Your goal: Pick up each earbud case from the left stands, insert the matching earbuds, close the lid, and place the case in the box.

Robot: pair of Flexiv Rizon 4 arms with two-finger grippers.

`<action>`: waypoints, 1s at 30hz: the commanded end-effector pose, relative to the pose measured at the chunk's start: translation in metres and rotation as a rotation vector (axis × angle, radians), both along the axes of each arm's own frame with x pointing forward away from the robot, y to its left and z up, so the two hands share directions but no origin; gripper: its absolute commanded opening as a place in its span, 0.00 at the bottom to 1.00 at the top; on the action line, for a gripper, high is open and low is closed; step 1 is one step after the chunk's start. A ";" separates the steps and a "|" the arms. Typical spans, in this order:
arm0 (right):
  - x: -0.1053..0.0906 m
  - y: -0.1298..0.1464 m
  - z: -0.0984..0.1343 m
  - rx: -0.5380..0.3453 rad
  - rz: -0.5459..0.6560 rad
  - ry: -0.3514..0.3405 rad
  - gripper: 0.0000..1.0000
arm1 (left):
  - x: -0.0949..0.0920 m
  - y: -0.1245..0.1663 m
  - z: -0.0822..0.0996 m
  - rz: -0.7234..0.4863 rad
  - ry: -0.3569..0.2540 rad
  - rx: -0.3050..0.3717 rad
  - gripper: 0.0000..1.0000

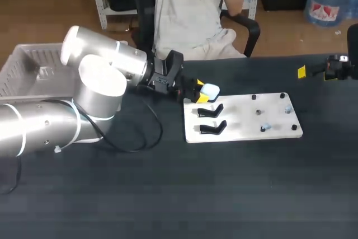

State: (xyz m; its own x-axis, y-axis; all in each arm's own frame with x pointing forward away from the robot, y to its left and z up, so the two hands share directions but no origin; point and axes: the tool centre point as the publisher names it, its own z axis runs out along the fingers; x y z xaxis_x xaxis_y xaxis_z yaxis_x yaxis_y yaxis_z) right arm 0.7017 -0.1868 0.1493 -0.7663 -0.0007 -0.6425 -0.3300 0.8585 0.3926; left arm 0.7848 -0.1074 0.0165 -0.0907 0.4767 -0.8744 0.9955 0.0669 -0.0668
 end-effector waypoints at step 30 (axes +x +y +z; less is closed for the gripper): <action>0.000 0.000 0.000 -0.002 -0.001 0.001 1.00 | -0.008 0.018 0.030 -0.014 -0.044 -0.087 0.00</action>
